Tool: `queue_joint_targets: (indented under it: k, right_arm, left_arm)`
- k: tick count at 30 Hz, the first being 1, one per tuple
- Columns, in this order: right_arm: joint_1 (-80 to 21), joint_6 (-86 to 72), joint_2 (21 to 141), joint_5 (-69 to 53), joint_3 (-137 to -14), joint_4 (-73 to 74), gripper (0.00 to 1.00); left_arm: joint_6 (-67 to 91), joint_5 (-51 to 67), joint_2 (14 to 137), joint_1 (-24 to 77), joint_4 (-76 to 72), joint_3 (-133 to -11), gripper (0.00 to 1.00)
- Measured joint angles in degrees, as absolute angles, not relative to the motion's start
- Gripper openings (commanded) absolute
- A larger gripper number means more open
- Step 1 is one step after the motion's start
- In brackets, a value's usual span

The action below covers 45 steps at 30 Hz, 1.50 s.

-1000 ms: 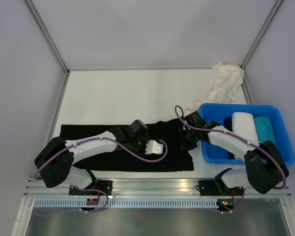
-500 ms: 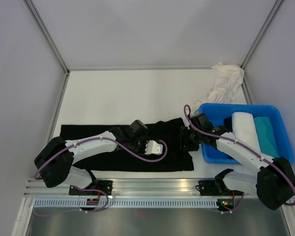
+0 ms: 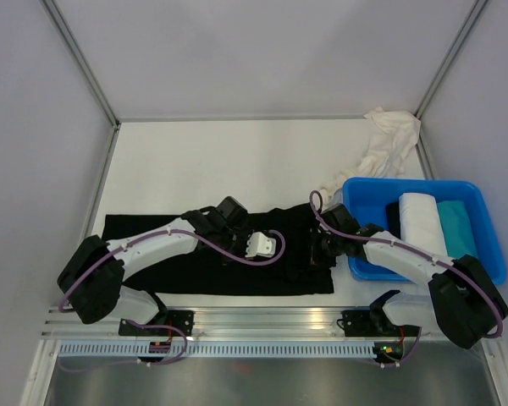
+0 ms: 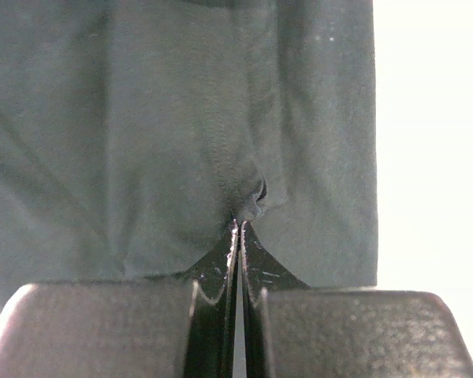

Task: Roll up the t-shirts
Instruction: Fold the tshirt

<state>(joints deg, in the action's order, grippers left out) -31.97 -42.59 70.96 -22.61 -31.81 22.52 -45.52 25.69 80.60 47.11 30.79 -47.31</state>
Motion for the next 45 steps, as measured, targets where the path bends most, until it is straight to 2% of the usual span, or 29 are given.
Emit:
queue_joint_targets:
  k: [25,26,28,29,30,32,34,37,40,41,42,44,45]
  right_arm:
    - [-30.00,-37.06,71.96,-18.00,-33.56,27.64,0.00]
    - [-30.00,-37.06,72.03,-18.15,-33.52,27.49,0.00]
    - [-29.98,-37.06,72.29,-18.33,-33.52,27.18,0.02]
    - [-29.98,-37.06,72.49,-18.44,-33.52,27.05,0.08]
    - [-29.98,-37.10,72.62,-18.46,-33.52,27.03,0.17]
    - [-29.98,-36.80,72.79,-18.37,-33.80,27.66,0.25]
    - [-29.98,-36.21,72.79,-18.04,-34.85,29.12,0.28]
    - [-29.98,-35.59,72.60,-17.06,-39.07,31.88,0.28]
    - [-29.98,-34.52,72.60,-15.86,-44.99,33.23,0.16]
    - [-29.98,-34.13,72.84,-15.31,-46.89,33.34,0.11]
    - [-29.98,-33.91,73.38,-14.66,-48.69,33.04,0.00]
    - [-29.98,-33.56,75.81,-13.67,-51.24,31.31,0.00]
    - [-29.98,-33.63,77.56,-12.93,-51.92,29.85,0.00]
  left_arm:
    - [-55.02,37.60,79.15,40.86,41.15,-48.38,0.02]
    - [-55.22,37.67,79.29,40.86,41.21,-48.38,0.05]
    - [-55.66,37.71,79.85,40.86,41.32,-48.38,0.19]
    - [-55.81,37.71,80.18,40.84,41.45,-48.38,0.38]
    - [-56.05,37.65,80.42,40.84,41.69,-48.38,0.46]
    - [-56.10,37.58,80.55,40.84,41.98,-48.38,0.58]
    - [-56.05,37.58,80.49,40.84,42.00,-48.40,0.61]
    - [-56.03,37.45,80.40,40.77,43.11,-49.08,0.61]
    - [-55.27,37.32,80.12,39.68,44.80,-51.33,0.51]
    - [-54.00,36.82,80.07,38.83,44.73,-52.38,0.44]
    - [-51.86,35.77,80.07,37.63,44.07,-53.56,0.41]
    - [-47.90,33.65,80.14,35.00,41.91,-54.96,0.34]
    - [-45.58,31.40,80.18,33.45,39.90,-55.22,0.33]
